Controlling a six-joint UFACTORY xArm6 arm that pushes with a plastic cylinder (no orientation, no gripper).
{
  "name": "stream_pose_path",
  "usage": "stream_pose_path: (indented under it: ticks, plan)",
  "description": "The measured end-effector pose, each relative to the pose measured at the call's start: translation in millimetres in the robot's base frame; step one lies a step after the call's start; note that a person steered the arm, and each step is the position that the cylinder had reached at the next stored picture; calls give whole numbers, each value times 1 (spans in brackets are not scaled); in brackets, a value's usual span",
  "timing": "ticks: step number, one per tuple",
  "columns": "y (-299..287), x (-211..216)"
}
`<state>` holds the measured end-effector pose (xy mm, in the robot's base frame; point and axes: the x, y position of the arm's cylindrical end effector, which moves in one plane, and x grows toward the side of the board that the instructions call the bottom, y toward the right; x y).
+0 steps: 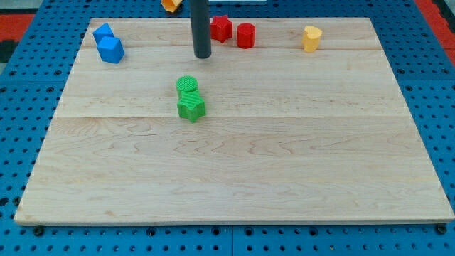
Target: Push the red star and red circle slightly right
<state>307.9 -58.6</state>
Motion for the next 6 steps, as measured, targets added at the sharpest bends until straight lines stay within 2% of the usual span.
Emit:
stream_pose_path:
  ticks: [1, 3, 5, 6]
  plan:
    - [-50, 14]
    - [-34, -63]
    - [21, -97]
    - [27, -114]
